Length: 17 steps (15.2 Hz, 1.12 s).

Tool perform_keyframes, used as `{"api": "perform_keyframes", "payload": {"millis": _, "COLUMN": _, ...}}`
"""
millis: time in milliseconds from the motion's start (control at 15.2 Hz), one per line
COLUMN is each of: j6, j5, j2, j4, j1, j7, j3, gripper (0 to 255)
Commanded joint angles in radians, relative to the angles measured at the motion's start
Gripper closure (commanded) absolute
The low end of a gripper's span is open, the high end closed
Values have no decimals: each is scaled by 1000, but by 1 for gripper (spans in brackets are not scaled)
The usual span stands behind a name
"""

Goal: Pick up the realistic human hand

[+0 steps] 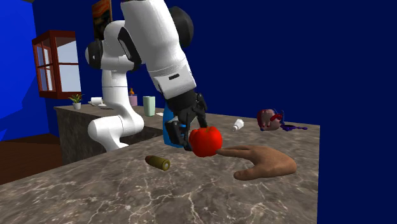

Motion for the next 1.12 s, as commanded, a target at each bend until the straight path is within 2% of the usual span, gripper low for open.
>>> {"api": "perform_keyframes", "payload": {"millis": 0, "j6": -48, "j5": 50, "j2": 89, "j4": 107, "j1": 6, "j7": -44, "j3": 4, "gripper": 0}}
{"api": "perform_keyframes", "payload": {"millis": 264, "j6": -147, "j5": 137, "j2": 260, "j4": 323, "j1": 4, "j7": -109, "j3": 28, "gripper": 0}}
{"api": "perform_keyframes", "payload": {"millis": 330, "j6": -152, "j5": 140, "j2": 268, "j4": 334, "j1": 2, "j7": -111, "j3": 31, "gripper": 0}}
{"api": "perform_keyframes", "payload": {"millis": 792, "j6": -69, "j5": 142, "j2": 271, "j4": 242, "j1": 9, "j7": -157, "j3": 34, "gripper": 0}}
{"api": "perform_keyframes", "payload": {"millis": 924, "j6": -69, "j5": 142, "j2": 271, "j4": 242, "j1": 9, "j7": -157, "j3": 34, "gripper": 0}}
{"api": "perform_keyframes", "payload": {"millis": 990, "j6": -69, "j5": 142, "j2": 272, "j4": 243, "j1": 9, "j7": -157, "j3": 34, "gripper": 255}}
{"api": "perform_keyframes", "payload": {"millis": 1056, "j6": -69, "j5": 142, "j2": 272, "j4": 243, "j1": 9, "j7": -157, "j3": 34, "gripper": 255}}
